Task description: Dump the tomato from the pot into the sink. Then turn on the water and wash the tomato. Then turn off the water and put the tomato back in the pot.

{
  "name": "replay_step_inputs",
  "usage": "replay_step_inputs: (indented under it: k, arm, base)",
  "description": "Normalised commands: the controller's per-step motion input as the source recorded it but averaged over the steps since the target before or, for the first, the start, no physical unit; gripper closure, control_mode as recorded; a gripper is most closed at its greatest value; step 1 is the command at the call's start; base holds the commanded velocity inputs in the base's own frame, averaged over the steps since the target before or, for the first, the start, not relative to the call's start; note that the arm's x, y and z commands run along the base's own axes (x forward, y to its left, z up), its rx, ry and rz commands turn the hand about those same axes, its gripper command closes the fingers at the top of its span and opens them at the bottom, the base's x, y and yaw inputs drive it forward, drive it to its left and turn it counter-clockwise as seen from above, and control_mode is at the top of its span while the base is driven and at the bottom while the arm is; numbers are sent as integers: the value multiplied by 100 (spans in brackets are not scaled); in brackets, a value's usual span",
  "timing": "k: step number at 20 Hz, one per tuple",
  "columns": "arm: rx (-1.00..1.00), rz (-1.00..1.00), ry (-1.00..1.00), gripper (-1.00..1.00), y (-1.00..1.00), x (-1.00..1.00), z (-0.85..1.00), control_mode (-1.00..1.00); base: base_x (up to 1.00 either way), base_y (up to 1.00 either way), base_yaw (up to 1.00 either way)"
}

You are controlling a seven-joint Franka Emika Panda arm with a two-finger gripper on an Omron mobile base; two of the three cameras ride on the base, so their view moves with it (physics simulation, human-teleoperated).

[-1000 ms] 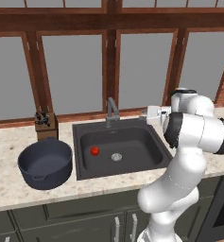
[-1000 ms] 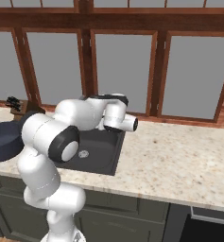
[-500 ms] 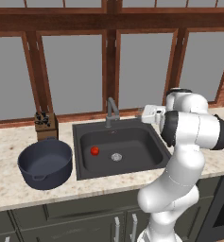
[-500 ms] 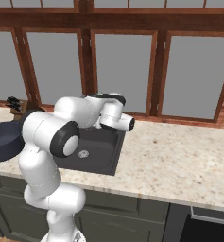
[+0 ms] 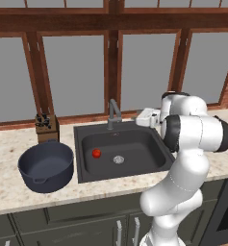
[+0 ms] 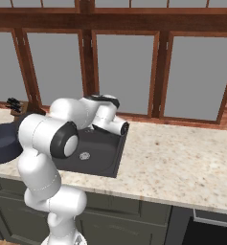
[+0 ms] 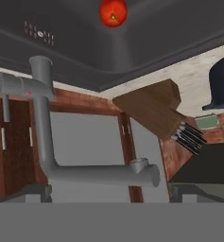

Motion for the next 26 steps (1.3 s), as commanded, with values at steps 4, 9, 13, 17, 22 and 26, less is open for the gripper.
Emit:
replay_step_inputs:
  k: [4,9,13,17,22,26]
  arm:
    - [0,-9,0,-100,3,11,-19,-100]
    - [0,-6,0,-100,0,22,-18,-100]
    - [0,-4,0,-100,0,38,-17,-100]
    - [0,-2,0,-100,0,41,-19,-100]
    - [0,-2,0,-100,0,21,-15,-100]
    - [0,-2,0,-100,0,33,-13,-100]
  base:
    - [0,0,0]
    - [0,0,0]
    - [0,0,0]
    - [0,0,0]
    - [0,0,0]
    - [0,0,0]
